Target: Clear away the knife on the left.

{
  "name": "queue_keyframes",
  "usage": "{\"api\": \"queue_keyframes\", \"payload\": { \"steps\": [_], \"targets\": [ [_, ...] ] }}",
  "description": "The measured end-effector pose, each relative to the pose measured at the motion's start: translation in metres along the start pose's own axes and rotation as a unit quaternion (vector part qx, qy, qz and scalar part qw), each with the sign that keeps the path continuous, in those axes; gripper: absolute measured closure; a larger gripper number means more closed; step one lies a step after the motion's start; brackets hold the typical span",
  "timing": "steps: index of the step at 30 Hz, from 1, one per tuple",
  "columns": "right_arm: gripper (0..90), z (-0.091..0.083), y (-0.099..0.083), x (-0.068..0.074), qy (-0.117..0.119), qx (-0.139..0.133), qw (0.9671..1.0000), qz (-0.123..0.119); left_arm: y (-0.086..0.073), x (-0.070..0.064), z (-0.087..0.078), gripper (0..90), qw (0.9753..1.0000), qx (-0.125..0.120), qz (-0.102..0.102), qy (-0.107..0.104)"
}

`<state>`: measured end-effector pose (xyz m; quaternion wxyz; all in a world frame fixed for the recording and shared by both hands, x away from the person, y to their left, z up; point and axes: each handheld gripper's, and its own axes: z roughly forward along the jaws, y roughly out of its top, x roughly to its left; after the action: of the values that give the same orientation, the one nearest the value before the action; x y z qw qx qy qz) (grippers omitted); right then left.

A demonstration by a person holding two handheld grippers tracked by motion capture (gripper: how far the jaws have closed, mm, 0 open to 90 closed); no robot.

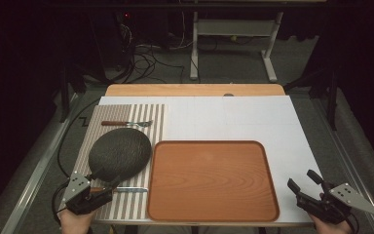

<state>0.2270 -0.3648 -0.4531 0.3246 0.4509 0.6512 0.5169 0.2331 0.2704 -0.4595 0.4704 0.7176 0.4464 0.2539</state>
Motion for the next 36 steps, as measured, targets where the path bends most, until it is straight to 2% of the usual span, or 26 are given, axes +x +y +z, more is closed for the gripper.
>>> {"api": "queue_keyframes", "payload": {
  "steps": [36],
  "targets": [
    [24.3,0.0005,-0.0003,0.0007,0.002,0.004,1.0,-0.005,0.0008,0.0008,0.0009,30.2,1.0,0.003,-0.005,-0.004]
  ]
}}
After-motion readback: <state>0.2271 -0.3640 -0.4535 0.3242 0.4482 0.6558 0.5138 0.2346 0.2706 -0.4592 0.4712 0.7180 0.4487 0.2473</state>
